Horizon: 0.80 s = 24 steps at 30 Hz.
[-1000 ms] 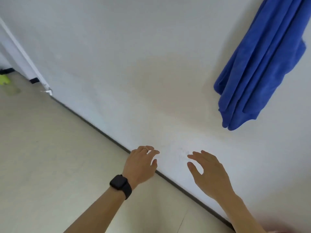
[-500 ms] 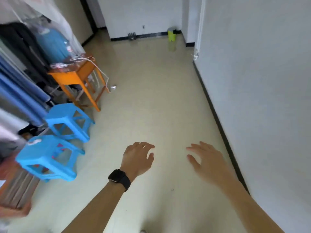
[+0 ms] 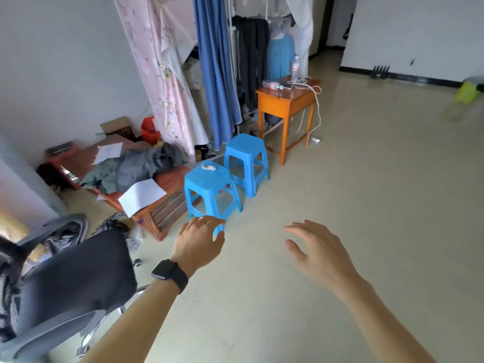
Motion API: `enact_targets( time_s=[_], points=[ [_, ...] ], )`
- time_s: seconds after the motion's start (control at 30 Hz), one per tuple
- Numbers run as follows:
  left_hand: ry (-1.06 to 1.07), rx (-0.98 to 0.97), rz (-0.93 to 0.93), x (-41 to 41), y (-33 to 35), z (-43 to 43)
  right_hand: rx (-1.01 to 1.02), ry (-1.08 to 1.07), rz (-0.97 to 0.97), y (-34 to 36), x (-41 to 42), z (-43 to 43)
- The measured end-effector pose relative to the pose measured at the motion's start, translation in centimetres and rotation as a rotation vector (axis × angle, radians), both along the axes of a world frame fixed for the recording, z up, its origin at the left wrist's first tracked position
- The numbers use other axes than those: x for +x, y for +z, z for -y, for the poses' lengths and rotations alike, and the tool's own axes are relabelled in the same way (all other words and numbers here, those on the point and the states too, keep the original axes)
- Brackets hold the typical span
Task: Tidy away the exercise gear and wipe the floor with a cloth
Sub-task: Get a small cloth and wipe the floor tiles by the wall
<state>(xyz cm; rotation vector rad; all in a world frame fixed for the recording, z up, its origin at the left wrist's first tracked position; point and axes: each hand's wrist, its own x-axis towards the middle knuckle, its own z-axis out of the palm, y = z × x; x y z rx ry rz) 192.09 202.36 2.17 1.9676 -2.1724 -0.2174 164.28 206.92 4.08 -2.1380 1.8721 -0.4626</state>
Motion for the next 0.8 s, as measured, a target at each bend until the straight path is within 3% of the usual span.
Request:
enact_targets(
  time_s=[0.3, 0.8],
  points=[
    [0.177, 0.061, -0.022, 14.3, -2.8, 6.9, 0.075, 0.137, -0.001, -1.8, 13.2, 11.0],
    [0.216, 0.179, -0.025, 19.3, -5.9, 33.9, 0.156, 0.202, 0.028, -5.8, 19.8, 40.4]
  ],
)
